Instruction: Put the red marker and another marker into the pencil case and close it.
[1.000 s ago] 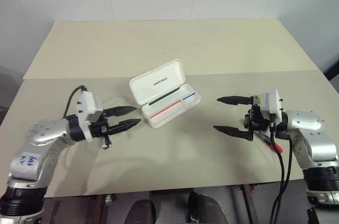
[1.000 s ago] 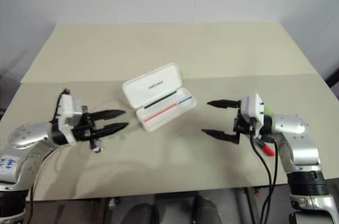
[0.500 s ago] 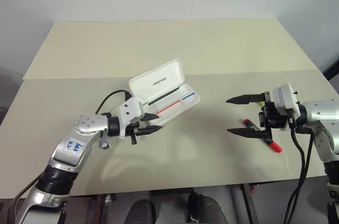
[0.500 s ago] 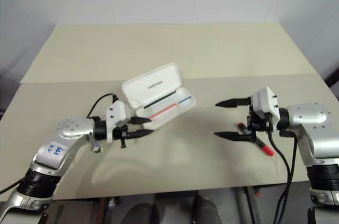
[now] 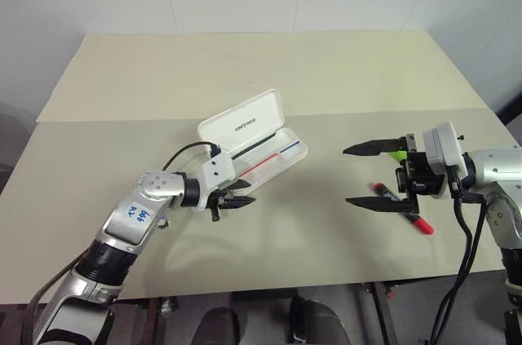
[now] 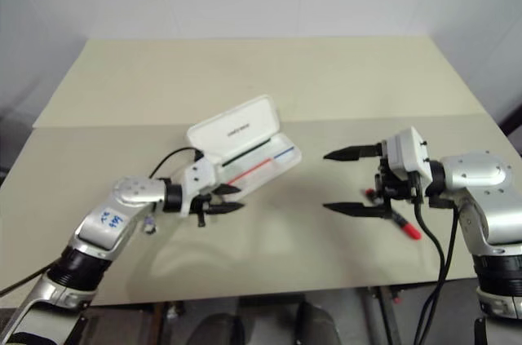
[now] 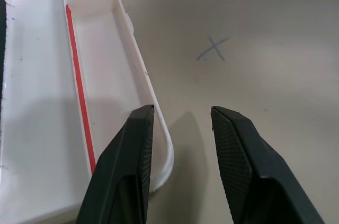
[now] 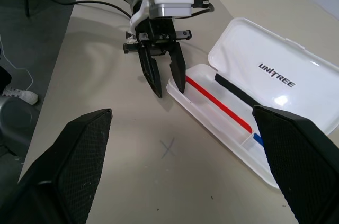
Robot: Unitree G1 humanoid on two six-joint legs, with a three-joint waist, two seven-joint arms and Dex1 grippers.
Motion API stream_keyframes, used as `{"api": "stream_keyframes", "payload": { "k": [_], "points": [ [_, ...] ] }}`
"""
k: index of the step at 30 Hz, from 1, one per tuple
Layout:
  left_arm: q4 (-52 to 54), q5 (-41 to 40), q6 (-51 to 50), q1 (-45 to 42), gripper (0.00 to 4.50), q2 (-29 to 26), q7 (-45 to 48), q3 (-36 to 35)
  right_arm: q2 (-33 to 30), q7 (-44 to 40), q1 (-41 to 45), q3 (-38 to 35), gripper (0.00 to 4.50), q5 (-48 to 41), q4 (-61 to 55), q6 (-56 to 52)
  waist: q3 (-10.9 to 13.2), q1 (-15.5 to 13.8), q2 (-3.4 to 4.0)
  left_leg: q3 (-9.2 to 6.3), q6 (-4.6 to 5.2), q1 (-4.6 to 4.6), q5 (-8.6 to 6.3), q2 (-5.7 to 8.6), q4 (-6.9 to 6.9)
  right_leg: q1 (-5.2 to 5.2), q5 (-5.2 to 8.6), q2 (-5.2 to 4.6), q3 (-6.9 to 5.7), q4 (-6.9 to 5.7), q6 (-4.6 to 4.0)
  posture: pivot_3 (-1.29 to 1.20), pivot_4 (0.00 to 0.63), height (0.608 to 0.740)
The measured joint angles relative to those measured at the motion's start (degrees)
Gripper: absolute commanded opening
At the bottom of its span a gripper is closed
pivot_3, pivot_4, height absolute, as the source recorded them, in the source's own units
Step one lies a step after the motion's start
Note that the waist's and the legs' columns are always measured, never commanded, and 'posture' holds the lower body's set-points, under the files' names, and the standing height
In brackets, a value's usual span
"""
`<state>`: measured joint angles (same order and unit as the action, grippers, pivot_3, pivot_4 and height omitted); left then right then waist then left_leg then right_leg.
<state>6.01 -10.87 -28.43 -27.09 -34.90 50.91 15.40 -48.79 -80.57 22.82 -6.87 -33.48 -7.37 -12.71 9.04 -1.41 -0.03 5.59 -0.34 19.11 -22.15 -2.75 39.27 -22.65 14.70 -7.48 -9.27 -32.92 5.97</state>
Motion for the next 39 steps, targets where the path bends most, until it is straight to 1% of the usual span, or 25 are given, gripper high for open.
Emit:
{"api": "stream_keyframes", "payload": {
  "k": [2,4,5,6,9,20,25,28,33,39],
  "points": [
    [0.0,1.3,-1.3,-1.5,1.23,-0.4,0.4,1.2,0.0,0.1,0.8,-0.1,4.5,-0.1,-0.6,-0.3,0.0,0.0,0.0,0.0,0.0,0.0,0.0,0.0,0.0,0.0,0.0,0.0,0.0,0.0,0.0,0.0,0.15,0.74],
    [-0.1,2.3,-1.8,-2.1,0.66,-1.0,0.7,1.6,-0.1,0.3,1.7,-0.4,4.5,-0.6,-1.5,-0.8,0.0,0.0,0.0,0.01,0.0,0.0,0.0,0.0,0.0,0.0,0.0,0.0,0.0,0.0,0.0,0.0,0.15,0.74],
    [-0.1,2.5,-2.3,-2.3,0.26,-1.2,0.9,1.6,-0.2,0.4,2.0,-0.4,4.5,-0.8,-1.7,-1.1,0.0,0.0,-0.01,0.0,0.0,0.0,0.0,0.0,0.0,0.0,0.0,0.0,-0.01,0.0,0.0,0.0,0.15,0.74],
    [0.0,2.6,-2.8,-2.8,0.02,-1.3,1.6,1.7,-0.3,0.4,2.3,-0.4,4.5,-0.9,-1.7,-1.3,0.0,0.0,-0.01,0.0,0.0,0.0,0.0,0.0,0.0,0.0,0.0,0.0,-0.01,0.0,0.0,0.0,0.15,0.74],
    [0.1,2.6,-3.8,-3.6,0.02,-1.4,2.5,2.4,-0.3,0.9,3.7,-0.4,4.5,-1.3,-2.2,-2.1,0.0,-0.2,-0.03,-0.03,0.0,0.03,0.0,0.02,0.01,0.0,0.0,-0.02,-0.01,0.0,0.0,0.0,0.15,0.74],
    [0.7,3.2,-5.0,-4.5,0.02,-1.4,5.3,3.2,-0.3,0.9,4.7,-0.4,4.5,-1.3,-2.8,-2.5,-0.1,-0.2,-0.06,-0.03,0.0,0.03,0.0,0.02,0.01,0.0,0.0,-0.02,-0.02,0.0,0.0,0.0,0.15,0.74],
    [5.5,1.9,-8.2,-5.2,0.02,-1.8,10.4,6.1,-0.3,0.7,4.8,-0.3,4.5,-1.0,-1.4,-2.4,0.0,-0.3,-0.07,-0.05,0.01,0.1,-0.01,0.05,0.01,-0.02,0.0,-0.03,-0.03,0.01,0.01,0.0,0.15,0.74],
    [7.9,1.6,-10.5,-5.8,0.02,-2.0,11.9,7.7,-0.3,0.7,4.8,-0.2,4.5,-0.9,-1.3,-2.4,0.0,-0.2,-0.08,-0.05,0.01,0.09,-0.01,0.05,-0.01,-0.03,0.0,-0.02,-0.03,0.01,0.01,0.0,0.15,0.74],
    [10.7,1.8,-14.0,-5.8,0.02,-2.5,12.1,8.9,0.0,0.8,4.7,0.1,4.5,-0.9,-1.6,-2.5,0.0,-0.1,-0.08,-0.05,0.01,0.07,0.0,0.04,0.02,-0.03,0.0,-0.02,0.01,0.01,0.01,0.0,0.15,0.74],
    [11.5,3.1,-14.7,-5.8,0.02,-3.8,11.1,10.5,0.2,1.5,2.8,0.1,4.5,-1.1,-2.9,-2.5,0.0,-0.1,-0.08,-0.04,0.01,0.05,0.0,0.02,0.08,-0.02,0.0,-0.01,0.05,-0.01,0.01,0.0,0.15,0.74]
  ]
}}
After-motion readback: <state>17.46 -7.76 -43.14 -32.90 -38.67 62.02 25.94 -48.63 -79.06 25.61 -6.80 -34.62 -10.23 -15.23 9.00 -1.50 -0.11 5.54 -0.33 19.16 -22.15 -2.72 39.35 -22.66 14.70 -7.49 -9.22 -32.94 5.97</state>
